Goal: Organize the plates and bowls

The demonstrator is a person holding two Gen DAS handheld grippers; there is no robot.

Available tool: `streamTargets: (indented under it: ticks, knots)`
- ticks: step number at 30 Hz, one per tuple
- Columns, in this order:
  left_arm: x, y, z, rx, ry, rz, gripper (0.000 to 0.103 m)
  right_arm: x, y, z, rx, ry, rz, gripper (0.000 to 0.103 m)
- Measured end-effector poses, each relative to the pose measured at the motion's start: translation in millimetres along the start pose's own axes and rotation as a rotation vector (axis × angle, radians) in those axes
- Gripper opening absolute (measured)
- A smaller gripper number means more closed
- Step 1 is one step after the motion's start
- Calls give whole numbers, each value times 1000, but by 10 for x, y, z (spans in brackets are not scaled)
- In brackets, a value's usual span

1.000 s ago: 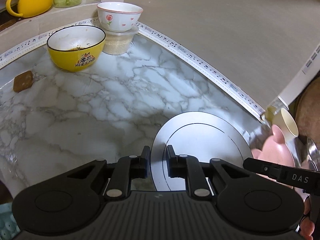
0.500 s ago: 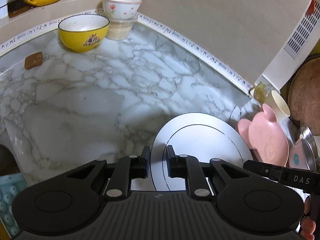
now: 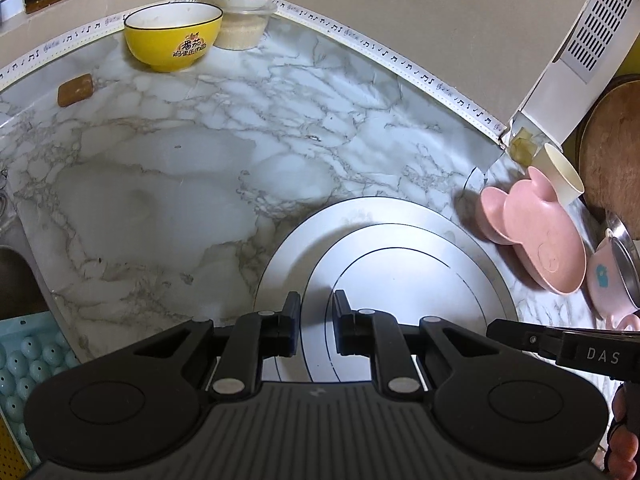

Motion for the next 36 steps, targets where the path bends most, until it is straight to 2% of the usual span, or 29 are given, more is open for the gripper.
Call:
streamTargets:
  ticks: [19,24,36]
  knots:
    - [73,-17,-49,24,-15,11,15,83,-29,-30,2,8,-10,11]
    - [97,-10,-42,30,3,-4,15,80,-32,-7,-1,12,-1,17]
    - [91,23,-25,41,37,-26,15,94,-14,18,-4,38,-9,20]
Point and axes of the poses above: each gripper's, at about its wrist camera, not at the fingertips, and x roughly the way its jaws point, y to its left, z to its top, the point moved 3 cm from there along x, roughly the way its jaws point, and after that the axes turned 11 degrees about z, right-handed, at the moved point
